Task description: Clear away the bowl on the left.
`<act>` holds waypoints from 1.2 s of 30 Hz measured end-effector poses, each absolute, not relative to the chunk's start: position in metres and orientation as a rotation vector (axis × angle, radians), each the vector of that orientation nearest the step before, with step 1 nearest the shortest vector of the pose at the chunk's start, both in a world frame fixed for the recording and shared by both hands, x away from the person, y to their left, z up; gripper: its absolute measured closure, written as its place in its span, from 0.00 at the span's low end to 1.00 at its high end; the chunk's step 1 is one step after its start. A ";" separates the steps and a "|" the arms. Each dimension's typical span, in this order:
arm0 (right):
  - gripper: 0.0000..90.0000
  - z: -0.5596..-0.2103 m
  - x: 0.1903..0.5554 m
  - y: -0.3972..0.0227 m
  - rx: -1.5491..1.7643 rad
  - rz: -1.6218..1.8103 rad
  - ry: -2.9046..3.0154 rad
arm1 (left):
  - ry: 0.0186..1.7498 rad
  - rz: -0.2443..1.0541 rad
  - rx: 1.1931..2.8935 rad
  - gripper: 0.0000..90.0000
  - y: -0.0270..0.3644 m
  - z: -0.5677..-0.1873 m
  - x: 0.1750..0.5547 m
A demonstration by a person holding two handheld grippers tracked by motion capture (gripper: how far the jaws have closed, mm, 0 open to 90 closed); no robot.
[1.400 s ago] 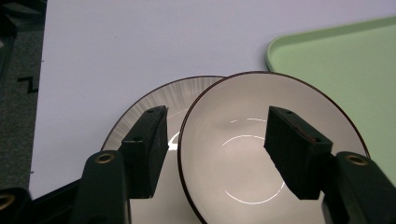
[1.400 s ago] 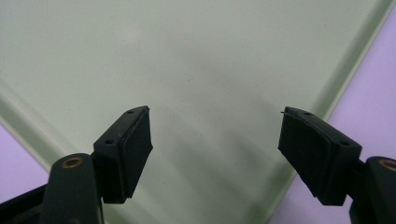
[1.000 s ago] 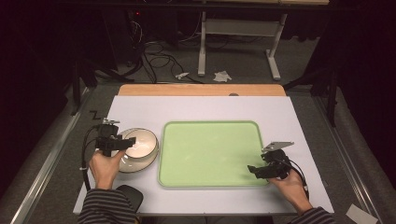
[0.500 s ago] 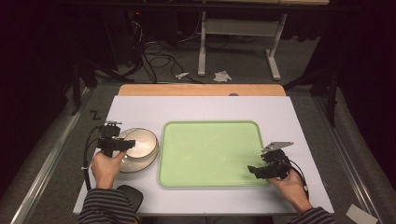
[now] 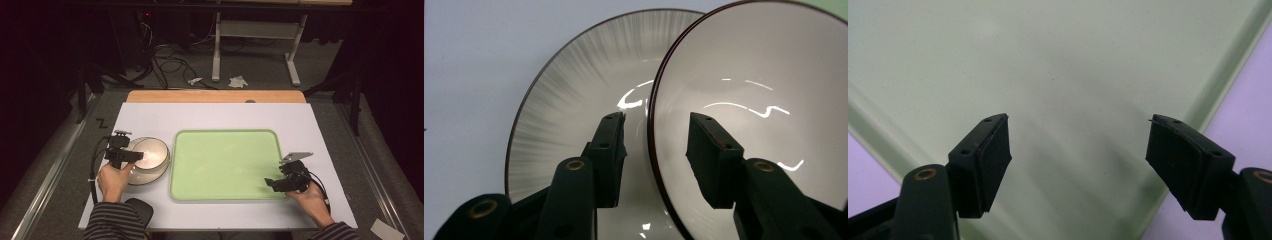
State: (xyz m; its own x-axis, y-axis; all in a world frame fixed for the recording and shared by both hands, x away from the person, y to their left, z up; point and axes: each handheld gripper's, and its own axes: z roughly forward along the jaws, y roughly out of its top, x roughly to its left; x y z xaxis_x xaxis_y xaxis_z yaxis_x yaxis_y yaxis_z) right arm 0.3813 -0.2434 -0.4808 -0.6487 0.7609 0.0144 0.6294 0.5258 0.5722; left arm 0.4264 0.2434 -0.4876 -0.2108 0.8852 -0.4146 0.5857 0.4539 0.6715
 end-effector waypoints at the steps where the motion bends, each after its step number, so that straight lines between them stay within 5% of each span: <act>1: 0.30 -0.481 0.381 -0.243 1.169 0.801 2.533 | 1.932 0.480 1.243 0.66 0.243 -0.490 0.427; 36: 0.30 -0.484 0.381 -0.241 1.161 0.782 2.556 | 1.962 0.354 1.125 0.91 0.252 -0.484 0.429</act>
State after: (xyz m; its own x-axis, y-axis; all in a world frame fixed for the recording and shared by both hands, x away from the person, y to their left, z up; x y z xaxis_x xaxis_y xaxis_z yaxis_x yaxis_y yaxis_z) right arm 0.3813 -0.2411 -0.4842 -0.6607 0.7505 0.0135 0.6297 0.5445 0.5541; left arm 0.4286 0.2520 -0.4842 -0.2581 0.8146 -0.5195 0.5821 0.5602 0.5893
